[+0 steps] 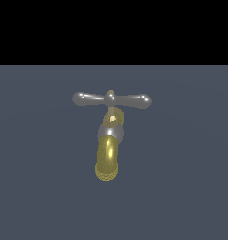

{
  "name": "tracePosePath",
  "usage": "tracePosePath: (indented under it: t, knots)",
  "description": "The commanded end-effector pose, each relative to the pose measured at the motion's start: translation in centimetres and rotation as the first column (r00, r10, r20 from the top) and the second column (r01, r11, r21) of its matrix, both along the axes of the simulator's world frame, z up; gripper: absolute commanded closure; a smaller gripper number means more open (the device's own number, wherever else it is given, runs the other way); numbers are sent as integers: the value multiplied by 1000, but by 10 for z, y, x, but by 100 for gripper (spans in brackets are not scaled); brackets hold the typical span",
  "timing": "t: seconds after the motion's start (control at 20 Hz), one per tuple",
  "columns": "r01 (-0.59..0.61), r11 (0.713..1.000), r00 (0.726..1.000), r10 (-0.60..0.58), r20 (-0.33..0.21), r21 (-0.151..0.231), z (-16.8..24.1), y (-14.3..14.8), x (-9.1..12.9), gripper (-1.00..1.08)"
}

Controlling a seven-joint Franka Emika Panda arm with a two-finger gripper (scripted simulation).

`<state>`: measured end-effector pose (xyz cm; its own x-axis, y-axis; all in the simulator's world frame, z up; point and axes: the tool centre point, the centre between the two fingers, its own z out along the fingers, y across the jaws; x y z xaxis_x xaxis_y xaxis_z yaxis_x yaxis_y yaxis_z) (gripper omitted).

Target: Turn on the faucet by rotating a designated handle.

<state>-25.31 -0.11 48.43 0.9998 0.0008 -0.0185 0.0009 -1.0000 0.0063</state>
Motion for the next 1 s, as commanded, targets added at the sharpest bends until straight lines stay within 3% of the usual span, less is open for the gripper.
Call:
tracePosePath:
  t: [0.0,0.45,0.95]
  knots:
    - [0,1000,1000,0,0,0,0,0,0,108]
    - [-51,999,999,51,0,1,-10,-5,1,108]
    - [-225,974,974,225,2,3,-46,-22,8,108]
